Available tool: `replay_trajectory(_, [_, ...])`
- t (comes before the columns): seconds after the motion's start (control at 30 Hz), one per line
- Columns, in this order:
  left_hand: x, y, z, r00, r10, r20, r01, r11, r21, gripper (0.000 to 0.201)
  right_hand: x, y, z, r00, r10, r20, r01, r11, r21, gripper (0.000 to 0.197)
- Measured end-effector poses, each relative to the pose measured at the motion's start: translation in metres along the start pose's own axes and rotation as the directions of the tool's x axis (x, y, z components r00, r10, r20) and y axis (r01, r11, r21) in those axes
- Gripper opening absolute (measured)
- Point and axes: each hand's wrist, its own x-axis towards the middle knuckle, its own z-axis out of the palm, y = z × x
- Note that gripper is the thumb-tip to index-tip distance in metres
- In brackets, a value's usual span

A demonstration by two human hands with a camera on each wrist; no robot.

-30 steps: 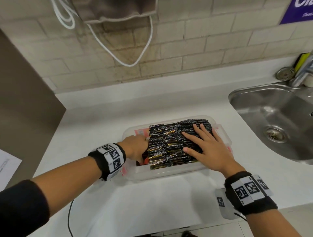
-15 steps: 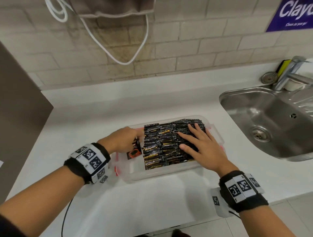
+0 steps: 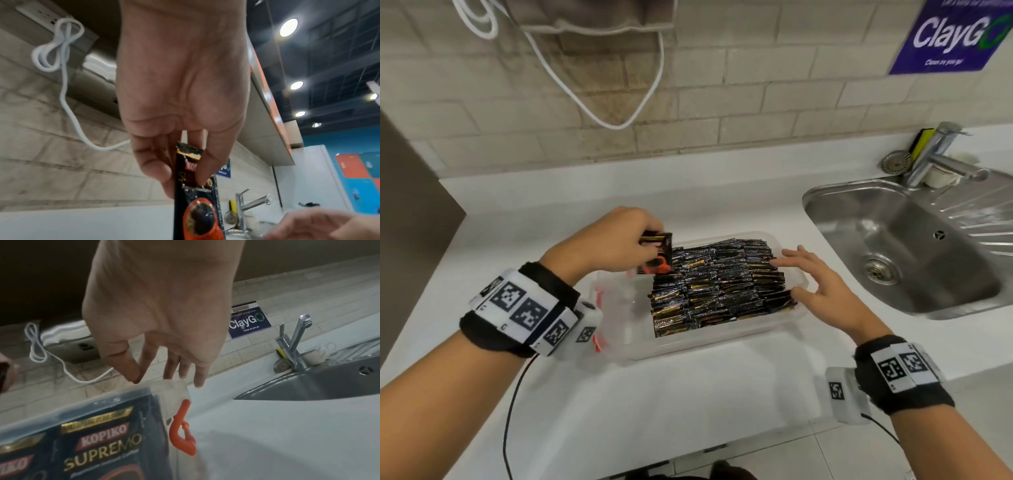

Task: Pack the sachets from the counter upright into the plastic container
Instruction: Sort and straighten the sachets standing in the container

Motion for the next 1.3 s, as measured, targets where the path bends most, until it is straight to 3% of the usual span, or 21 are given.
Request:
replay_trajectory(0.17, [0.011,0.053,0.016,0.981,0.190,-0.043,-0.195,0.970,-0.149,0.008,0.004,0.003,-0.007,0.998,-0.020,0.066,0.022,0.999,-0.027,0.059])
replay_trajectory(0.33, [0.026,0.097,0.047,0.959,0.245,-0.144,-0.276,0.925,-0.263,0.007,0.014,0.009,-0.012,0.996,0.005,0.086,0.008,0.989,-0.149,0.057])
replay_trajectory(0.57, [0.040,0.125,0.088,0.955,0.277,-0.104,-0.293,0.937,-0.191,0.009,0.021,0.018,-0.012,0.999,-0.024,0.043,0.029,0.992,-0.125,0.056])
replay_trajectory(0.73, [0.044,0.135,0.108,0.972,0.220,-0.086,-0.231,0.958,-0.168,0.013,0.024,0.022,-0.014,0.999,-0.024,0.041,0.027,0.997,-0.078,0.059])
replay_trajectory(0.93, [0.046,0.136,0.113,0.975,0.222,0.012,-0.213,0.947,-0.240,0.010,0.023,0.020,-0.014,0.999,-0.024,0.040,0.026,0.999,-0.045,0.055])
replay_trajectory(1.1, [0.049,0.135,0.113,0.975,0.216,-0.049,-0.220,0.965,-0.143,0.013,0.023,0.020,-0.015,0.999,-0.017,0.049,0.019,0.999,-0.041,0.053])
replay_trajectory(1.3, [0.046,0.144,0.139,0.988,0.132,-0.077,-0.134,0.991,-0.028,0.015,0.023,0.020,-0.014,0.999,-0.006,0.054,0.006,1.000,0.004,0.049])
